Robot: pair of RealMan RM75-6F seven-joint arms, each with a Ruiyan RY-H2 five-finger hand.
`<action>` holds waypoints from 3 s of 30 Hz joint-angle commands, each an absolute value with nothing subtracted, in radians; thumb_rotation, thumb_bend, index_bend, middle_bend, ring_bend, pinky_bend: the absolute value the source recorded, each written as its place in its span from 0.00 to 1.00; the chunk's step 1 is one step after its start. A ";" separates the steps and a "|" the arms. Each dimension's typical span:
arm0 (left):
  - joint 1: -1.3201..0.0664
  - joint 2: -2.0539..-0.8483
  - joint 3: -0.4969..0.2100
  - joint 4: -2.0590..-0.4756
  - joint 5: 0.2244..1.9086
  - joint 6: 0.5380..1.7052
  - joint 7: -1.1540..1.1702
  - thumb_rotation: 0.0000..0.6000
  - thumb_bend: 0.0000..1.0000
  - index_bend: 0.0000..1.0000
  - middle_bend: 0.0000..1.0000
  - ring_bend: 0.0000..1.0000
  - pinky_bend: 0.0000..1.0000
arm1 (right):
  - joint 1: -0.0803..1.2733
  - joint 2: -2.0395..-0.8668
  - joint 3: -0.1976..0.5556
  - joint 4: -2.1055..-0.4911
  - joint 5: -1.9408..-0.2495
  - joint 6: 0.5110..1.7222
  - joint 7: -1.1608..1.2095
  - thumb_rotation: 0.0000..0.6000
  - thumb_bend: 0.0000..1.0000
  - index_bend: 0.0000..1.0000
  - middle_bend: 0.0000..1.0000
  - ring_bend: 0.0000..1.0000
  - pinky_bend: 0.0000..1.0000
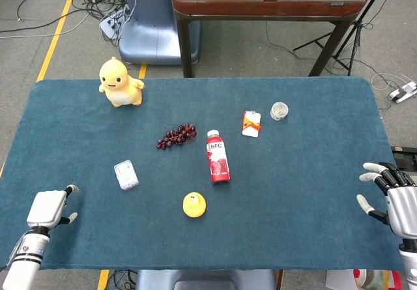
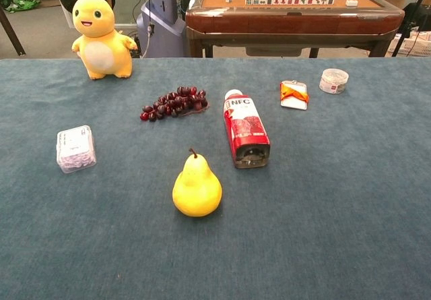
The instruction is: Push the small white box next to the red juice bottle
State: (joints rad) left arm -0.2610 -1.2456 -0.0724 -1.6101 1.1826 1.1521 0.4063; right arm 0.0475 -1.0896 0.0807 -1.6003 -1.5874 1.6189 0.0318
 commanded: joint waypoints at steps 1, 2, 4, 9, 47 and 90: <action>-0.281 -1.250 -0.091 -1.621 1.135 1.131 0.422 1.00 0.27 0.33 1.00 0.96 1.00 | 0.051 -1.092 0.081 -1.598 -1.583 1.610 0.029 1.00 0.21 0.44 0.31 0.21 0.37; -0.287 -1.249 -0.096 -1.629 1.113 1.119 0.426 1.00 0.30 0.33 1.00 0.97 1.00 | 0.052 -1.093 0.081 -1.597 -1.582 1.607 0.029 1.00 0.21 0.44 0.31 0.21 0.37; -0.306 -1.243 -0.109 -1.649 1.062 1.092 0.440 1.00 0.32 0.33 1.00 0.97 1.00 | 0.054 -1.094 0.082 -1.595 -1.579 1.602 0.028 1.00 0.21 0.44 0.31 0.21 0.37; -0.345 -1.250 -0.128 -1.673 1.002 1.077 0.478 1.00 0.34 0.33 1.00 0.97 1.00 | 0.053 -1.092 0.084 -1.596 -1.576 1.603 0.031 1.00 0.21 0.44 0.31 0.21 0.37; -0.541 -1.347 -0.113 -1.647 0.804 1.032 0.616 1.00 0.35 0.31 1.00 0.99 1.00 | 0.054 -1.090 0.089 -1.589 -1.566 1.594 0.045 1.00 0.21 0.44 0.31 0.21 0.37; -0.682 -1.389 -0.101 -1.693 0.699 1.043 0.665 1.00 0.35 0.31 1.00 0.99 1.00 | 0.052 -1.087 0.096 -1.582 -1.552 1.591 0.061 1.00 0.21 0.44 0.31 0.21 0.37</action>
